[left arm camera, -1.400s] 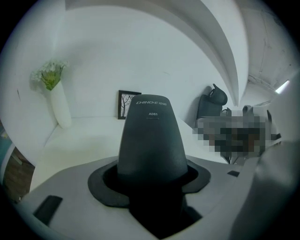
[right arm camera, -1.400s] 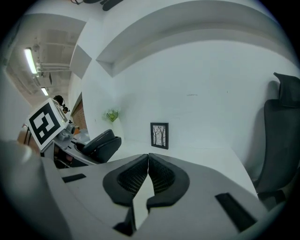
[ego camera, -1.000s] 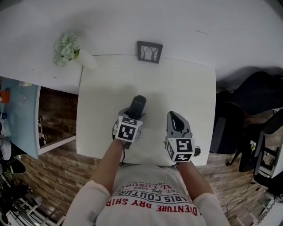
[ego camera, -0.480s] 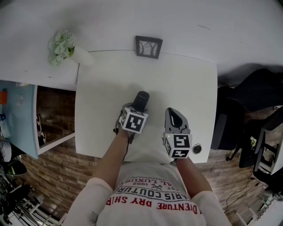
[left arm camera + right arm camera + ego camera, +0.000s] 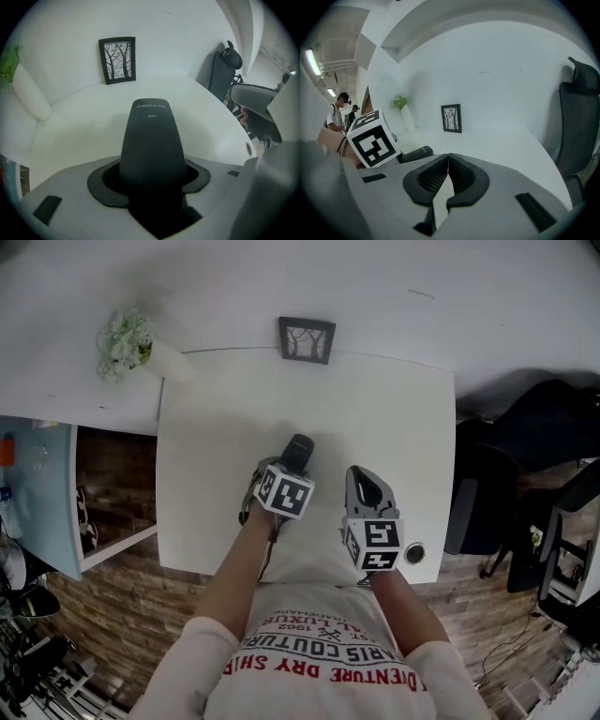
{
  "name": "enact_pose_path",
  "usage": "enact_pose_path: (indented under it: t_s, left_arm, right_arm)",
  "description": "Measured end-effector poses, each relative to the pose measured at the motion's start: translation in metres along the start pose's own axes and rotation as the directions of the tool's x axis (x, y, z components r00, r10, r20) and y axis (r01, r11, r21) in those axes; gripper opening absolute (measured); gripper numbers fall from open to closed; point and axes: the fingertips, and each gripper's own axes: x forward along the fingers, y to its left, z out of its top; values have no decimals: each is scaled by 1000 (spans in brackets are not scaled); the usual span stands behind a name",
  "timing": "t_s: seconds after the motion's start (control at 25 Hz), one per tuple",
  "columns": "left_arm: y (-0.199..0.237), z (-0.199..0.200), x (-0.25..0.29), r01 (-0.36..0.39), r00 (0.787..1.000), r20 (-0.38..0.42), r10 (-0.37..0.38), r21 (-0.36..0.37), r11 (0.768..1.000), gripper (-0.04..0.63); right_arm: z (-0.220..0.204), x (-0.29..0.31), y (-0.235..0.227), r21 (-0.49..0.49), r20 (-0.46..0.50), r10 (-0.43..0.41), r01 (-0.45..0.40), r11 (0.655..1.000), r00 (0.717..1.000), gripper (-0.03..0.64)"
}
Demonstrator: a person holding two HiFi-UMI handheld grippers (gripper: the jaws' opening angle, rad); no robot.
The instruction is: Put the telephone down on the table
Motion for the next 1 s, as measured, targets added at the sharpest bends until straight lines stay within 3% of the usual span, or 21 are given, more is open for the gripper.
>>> enact_pose_path:
  t_s: [0.24,0.4,0.48,0.64,0.88,1.0]
  left_arm:
    - [1,4,7,26,1000,12,-26,-44,999,300]
    - [-6,5,3,77,997,32,-75,-68,995,346]
    - [-3,8,-1,70,996,71,-62,-113,991,394]
    - [4,14,-9,46,992,124,-25,-170,984,407]
    - [-2,19,-37,85,980,190,-60,-126,988,413]
    - [4,28,-47,46,969,246,-26,-77,996,411]
  right_arm:
    - [-1,4,-8,13,-1,4,-4,1000,1000,25]
    - [-1,0,-9,19,0,4,-4,1000,1000,25]
    - [-1,-3,-7,19,2,3,-3,1000,1000,25]
    - [2,-3,-7,18,8,10,-10,1000,1000,25]
    - [11,-6,1,2,22,11,-11,1000,1000,25]
    - [9,-2,4,-5,21,12,-12,1000,1000,25]
